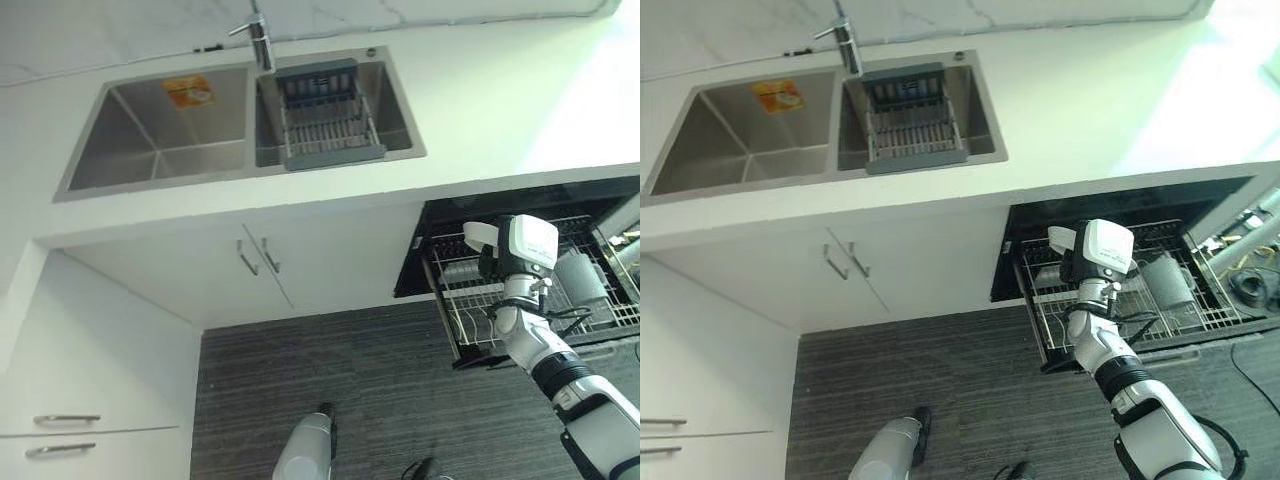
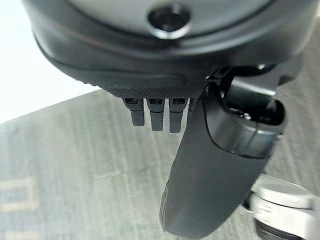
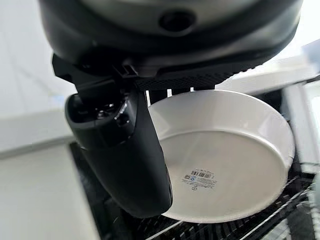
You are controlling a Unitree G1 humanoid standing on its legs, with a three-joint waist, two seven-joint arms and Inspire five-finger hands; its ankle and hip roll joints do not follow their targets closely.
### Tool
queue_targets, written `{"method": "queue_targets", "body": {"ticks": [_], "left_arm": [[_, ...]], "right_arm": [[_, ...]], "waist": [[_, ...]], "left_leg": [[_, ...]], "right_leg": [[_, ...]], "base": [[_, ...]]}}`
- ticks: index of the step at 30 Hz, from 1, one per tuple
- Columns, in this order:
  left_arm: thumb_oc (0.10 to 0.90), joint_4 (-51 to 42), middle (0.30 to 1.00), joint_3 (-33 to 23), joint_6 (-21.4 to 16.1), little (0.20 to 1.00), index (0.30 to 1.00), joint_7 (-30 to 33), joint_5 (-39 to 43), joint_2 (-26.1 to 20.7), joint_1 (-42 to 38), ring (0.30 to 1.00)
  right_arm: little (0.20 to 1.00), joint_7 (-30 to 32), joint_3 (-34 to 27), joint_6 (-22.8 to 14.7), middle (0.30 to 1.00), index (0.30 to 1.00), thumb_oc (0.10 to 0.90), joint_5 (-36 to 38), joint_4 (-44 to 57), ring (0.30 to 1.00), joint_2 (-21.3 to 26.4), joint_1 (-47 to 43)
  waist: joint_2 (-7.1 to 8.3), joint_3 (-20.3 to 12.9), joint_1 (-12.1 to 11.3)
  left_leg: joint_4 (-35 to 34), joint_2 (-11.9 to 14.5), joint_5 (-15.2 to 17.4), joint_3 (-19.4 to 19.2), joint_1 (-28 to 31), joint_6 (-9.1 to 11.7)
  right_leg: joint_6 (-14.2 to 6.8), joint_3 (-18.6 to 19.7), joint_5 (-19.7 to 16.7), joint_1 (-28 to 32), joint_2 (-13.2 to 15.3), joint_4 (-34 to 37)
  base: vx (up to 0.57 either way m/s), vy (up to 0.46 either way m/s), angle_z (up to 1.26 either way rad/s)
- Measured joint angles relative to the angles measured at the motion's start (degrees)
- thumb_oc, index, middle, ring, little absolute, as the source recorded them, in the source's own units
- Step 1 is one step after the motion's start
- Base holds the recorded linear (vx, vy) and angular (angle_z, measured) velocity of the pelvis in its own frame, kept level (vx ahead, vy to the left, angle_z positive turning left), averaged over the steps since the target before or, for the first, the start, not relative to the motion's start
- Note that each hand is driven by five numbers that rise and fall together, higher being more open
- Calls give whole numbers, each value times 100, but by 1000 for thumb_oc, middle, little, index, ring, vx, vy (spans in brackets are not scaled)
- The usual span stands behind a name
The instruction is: Place the dishes in the dishwasher.
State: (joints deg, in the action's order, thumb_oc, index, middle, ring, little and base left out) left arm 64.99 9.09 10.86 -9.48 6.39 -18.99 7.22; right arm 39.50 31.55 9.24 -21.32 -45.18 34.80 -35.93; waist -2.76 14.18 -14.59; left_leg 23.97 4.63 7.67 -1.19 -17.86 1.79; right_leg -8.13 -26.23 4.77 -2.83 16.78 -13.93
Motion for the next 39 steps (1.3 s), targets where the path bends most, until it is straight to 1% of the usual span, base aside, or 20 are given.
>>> {"method": "queue_targets", "body": {"ticks": [4, 6, 9, 12, 14, 16, 19, 22, 25, 27, 31, 34, 35, 36, 37, 39], "left_arm": [[800, -79, 900, 42, -64, 900, 900, 0, 14, 1, -56, 900], [800, -115, 900, 104, -153, 900, 900, 2, 27, 0, -263, 900], [800, -163, 900, 238, -267, 900, 900, -4, 249, 1, -433, 900], [800, -182, 900, 252, -266, 900, 900, -2, 425, 0, -493, 900], [800, -220, 900, 283, -261, 900, 900, -2, 468, 0, -574, 900], [800, -239, 900, 301, -261, 900, 900, -3, 492, 0, -673, 900], [800, -251, 900, 316, -268, 900, 900, -10, 686, 1, -676, 900], [800, -259, 900, 347, -323, 900, 900, -4, 693, 0, -708, 900], [800, -263, 900, 434, -352, 900, 900, 3, 697, 0, -759, 900], [800, -359, 900, 438, -353, 900, 900, 4, 903, -1, -822, 900], [800, -396, 900, 468, -382, 900, 900, 0, 920, -3, -886, 900], [800, -386, 900, 466, -382, 900, 900, 0, 921, -3, -891, 900], [800, -366, 900, 462, -378, 900, 900, 2, 920, -3, -891, 900], [800, -372, 900, 460, -382, 900, 900, 0, 921, -4, -890, 900], [800, -375, 900, 462, -382, 900, 900, -1, 921, -4, -891, 900], [800, -377, 900, 461, -378, 900, 900, -7, 920, -16, -922, 900]], "right_arm": [[300, -25, 3, -53, 300, 300, 400, 15, -101, 300, -71, -88], [300, -23, 1, -134, 300, 300, 400, 37, -563, 300, -100, -302], [300, -21, -78, -108, 300, 300, 400, 232, -1017, 300, -105, -498], [300, -19, -84, -29, 300, 300, 400, 254, -1325, 300, -71, -705], [300, -8, -86, 43, 300, 300, 400, 446, -1445, 300, -29, -869], [300, 16, -104, 65, 300, 300, 400, 636, -1617, 300, -26, -1003], [300, 107, -149, 102, 300, 300, 400, 701, -1635, 300, -26, -1043], [300, 132, -308, 143, 300, 300, 400, 853, -1715, 300, -26, -1145], [300, 158, -309, 199, 300, 300, 400, 865, -1854, 300, -26, -1236], [300, 182, -313, 328, 300, 300, 400, 1037, -1876, 300, -24, -1360], [300, 179, -314, 423, 300, 300, 400, 1139, -2034, 300, -23, -1550], [300, 91, -314, 612, 300, 300, 400, 1202, -2107, 300, 56, -1710], [587, -170, -311, 616, 587, 587, 591, 1263, -2253, 587, 63, -1717], [900, -389, -311, 613, 900, 900, 800, 1305, -2299, 900, 65, -1722], [900, -543, -303, 594, 900, 900, 800, 1306, -2297, 900, 65, -1775], [900, -1093, -246, 494, 900, 900, 800, 1304, -2275, 900, 122, -1874]], "waist": [[19, 76, -72], [-22, 192, -99], [-119, 316, -116], [-260, 456, -113], [-343, 592, -118], [-379, 733, -121], [-351, 762, -114], [-331, 775, -111], [-328, 776, -111], [-306, 790, -102], [-282, 807, -101], [-267, 816, -98], [-260, 820, -95], [-256, 822, -117], [-245, 828, -117], [-218, 837, -100]], "left_leg": [[15, -10, -16, 9, -63, -28], [33, -19, -47, 18, -163, -54], [51, -47, -98, 28, -337, -79], [74, -78, -131, 15, -525, -115], [73, -92, -167, 8, -605, -130], [58, -93, -192, 10, -649, -133], [41, -99, -191, -1, -685, -133], [10, -99, -198, -12, -688, -134], [-10, -98, -210, -18, -696, -133], [-38, -94, -229, -46, -711, -135], [-87, -90, -259, -103, -732, -146], [-125, -87, -315, -112, -867, -148], [-153, -84, -313, -110, -828, -146], [-169, -86, -318, -120, -798, -142], [-171, -84, -320, -119, -802, -141], [-169, -72, -323, -123, -795, -140]], "right_leg": [[3, 13, 1, -72, 20, -13], [-2, 37, -5, -188, 35, -66], [-48, 57, -38, -369, 66, -109], [-57, 64, -82, -553, 98, -124], [-71, 71, -112, -651, 114, -131], [-89, 68, -148, -691, 109, -123], [-96, 70, -152, -730, 112, -102], [-96, 85, -152, -762, 112, -102], [-96, 93, -154, -785, 112, -103], [-90, 155, -165, -854, 111, -113], [-84, 210, -186, -931, 107, -107], [-71, 215, -225, -1079, 107, -98], [-71, 213, -229, -1038, 101, -43], [-78, 214, -255, -1012, 71, -18], [-79, 214, -256, -1014, 65, -17], [-77, 218, -261, -1013, 56, -16]], "base": [[-58, 11, 1], [-101, 14, 0], [-92, 12, 2], [-107, 14, -1], [-87, 4, 0], [-75, 9, 2], [-48, 12, 0], [-41, 0, -2], [-51, 6, -1], [-57, -8, -8], [-66, -14, -7], [11, -23, -1], [40, -46, 0], [-35, -31, -1], [-31, -33, -3], [-15, -12, -1]]}}
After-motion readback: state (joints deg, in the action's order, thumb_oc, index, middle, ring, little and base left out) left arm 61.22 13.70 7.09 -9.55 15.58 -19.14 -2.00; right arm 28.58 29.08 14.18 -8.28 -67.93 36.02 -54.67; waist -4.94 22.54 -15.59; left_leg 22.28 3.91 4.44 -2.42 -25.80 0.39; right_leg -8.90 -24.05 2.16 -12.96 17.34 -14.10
